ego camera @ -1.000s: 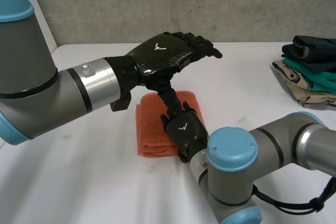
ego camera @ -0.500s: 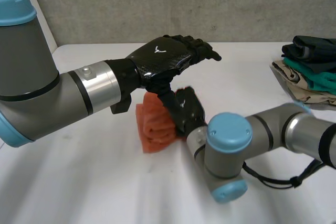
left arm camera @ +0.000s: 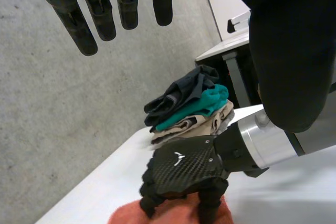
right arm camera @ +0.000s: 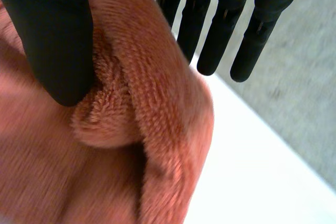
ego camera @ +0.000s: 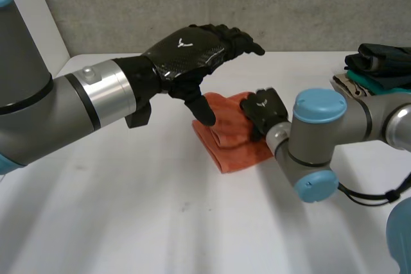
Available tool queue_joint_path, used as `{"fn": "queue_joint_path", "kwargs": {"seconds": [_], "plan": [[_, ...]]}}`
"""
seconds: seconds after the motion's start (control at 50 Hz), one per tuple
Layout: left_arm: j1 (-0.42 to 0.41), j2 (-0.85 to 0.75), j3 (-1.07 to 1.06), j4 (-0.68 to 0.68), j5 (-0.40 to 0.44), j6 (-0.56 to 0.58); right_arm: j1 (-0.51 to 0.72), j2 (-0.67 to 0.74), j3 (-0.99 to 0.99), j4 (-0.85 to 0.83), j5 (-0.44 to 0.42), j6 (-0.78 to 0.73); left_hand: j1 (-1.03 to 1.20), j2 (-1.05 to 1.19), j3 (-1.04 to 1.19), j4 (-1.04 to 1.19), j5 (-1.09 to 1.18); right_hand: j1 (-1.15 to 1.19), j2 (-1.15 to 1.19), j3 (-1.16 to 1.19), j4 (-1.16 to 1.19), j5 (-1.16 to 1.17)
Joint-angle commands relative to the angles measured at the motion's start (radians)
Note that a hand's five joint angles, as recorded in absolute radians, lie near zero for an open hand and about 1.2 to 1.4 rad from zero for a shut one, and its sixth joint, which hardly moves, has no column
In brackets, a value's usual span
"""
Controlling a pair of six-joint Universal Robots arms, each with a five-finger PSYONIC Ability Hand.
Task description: Fold the laundry.
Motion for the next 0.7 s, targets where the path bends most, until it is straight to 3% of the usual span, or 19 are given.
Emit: {"fn": "queue_joint_path", "kwargs": {"seconds": [0.02, 0.16, 0.32, 0.7], "plan": [[-0.001, -0.004, -0.034, 0.008, 0.002, 0.001, -0.05, -0.073, 0.112, 0.009, -0.01, -0.012, -0.046, -0.033, -0.036, -0.031, -0.038, -0.122, -0.126, -0.124, -0.117, -0.087], [-0.001, -0.007, -0.04, 0.02, 0.0, 0.0, -0.068, -0.179, 0.216, 0.043, -0.108, -0.05, -0.046, -0.033, -0.036, -0.031, -0.038, -0.298, -0.302, -0.3, -0.293, -0.263], [-0.007, -0.01, -0.041, 0.024, 0.0, 0.0, -0.068, -0.17, 0.249, 0.022, -0.201, -0.087, -0.046, -0.033, -0.036, -0.031, -0.038, -0.366, -0.37, -0.368, -0.361, -0.331], [-0.004, -0.014, -0.043, 0.023, 0.0, 0.0, -0.061, -0.035, 0.197, -0.123, -0.199, -0.135, -0.046, -0.033, -0.036, -0.031, -0.038, -0.263, -0.267, -0.266, -0.258, -0.228]]}}
